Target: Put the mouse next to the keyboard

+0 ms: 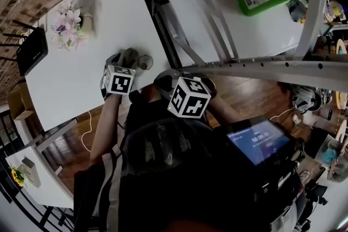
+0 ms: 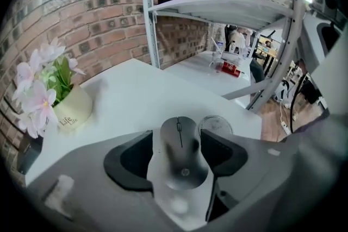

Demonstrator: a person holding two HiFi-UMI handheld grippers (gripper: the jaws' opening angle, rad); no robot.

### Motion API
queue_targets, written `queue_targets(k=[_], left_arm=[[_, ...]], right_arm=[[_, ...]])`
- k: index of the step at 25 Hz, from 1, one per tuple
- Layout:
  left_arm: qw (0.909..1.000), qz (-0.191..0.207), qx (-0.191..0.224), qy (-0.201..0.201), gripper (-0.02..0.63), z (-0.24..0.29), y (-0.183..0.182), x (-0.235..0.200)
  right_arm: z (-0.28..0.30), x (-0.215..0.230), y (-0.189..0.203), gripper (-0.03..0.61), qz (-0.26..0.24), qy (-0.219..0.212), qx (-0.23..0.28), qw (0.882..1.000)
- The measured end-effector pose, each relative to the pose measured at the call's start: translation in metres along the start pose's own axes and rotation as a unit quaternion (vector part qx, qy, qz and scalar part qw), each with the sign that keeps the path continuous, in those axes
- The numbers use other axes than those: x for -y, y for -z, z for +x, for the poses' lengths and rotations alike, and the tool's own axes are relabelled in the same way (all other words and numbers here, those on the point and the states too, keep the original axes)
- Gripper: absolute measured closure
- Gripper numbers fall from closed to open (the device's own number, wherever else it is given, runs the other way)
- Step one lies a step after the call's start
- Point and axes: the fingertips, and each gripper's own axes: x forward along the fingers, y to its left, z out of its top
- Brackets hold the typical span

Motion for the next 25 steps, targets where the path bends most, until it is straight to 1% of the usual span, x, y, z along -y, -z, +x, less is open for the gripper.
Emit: queue_targets(k=[2, 5, 7, 10, 13, 16, 18, 22, 25], left_arm=[[0.9998, 0.012, -0.013, 0.008, 0.326, 0.000, 0.001, 0.003], [0.9989, 0.026, -0.027, 0.029, 0.327, 0.007, 0.007, 0.012], [0.9985, 0.031, -0.031, 0.032, 0.328, 0.011, 0.012, 0.013], [0.9983, 0.023, -0.030, 0.043, 0.330, 0.013, 0.017, 0.011], [0.9986, 0.007, -0.018, 0.049, 0.331, 0.013, 0.016, 0.009], [0.9989, -0.024, 0.001, 0.041, 0.334, 0.012, 0.014, 0.004], [0.9986, -0.042, 0.005, 0.032, 0.336, 0.010, 0.014, 0.003], [0.9979, -0.062, 0.014, 0.011, 0.337, 0.006, 0.016, -0.004], [0.9978, -0.066, 0.005, -0.007, 0.337, 0.001, 0.027, -0.016]], right_arm=[[-0.003, 0.003, 0.002, 0.572, 0.000, 0.004, 0.002, 1.000], [-0.008, 0.006, 0.008, 0.573, 0.013, 0.013, 0.001, 1.000], [-0.007, 0.005, 0.010, 0.572, 0.019, 0.015, 0.000, 1.000], [-0.006, 0.004, 0.008, 0.572, 0.019, 0.017, 0.000, 1.000], [-0.006, 0.003, 0.007, 0.572, 0.024, 0.017, 0.002, 1.000], [-0.006, 0.003, 0.006, 0.572, 0.025, 0.019, 0.004, 1.000], [-0.006, 0.002, 0.006, 0.572, 0.025, 0.020, 0.005, 0.999], [-0.005, -0.001, 0.006, 0.572, 0.030, 0.020, 0.006, 0.999], [-0.001, -0.002, 0.001, 0.572, 0.027, 0.019, 0.008, 0.999]])
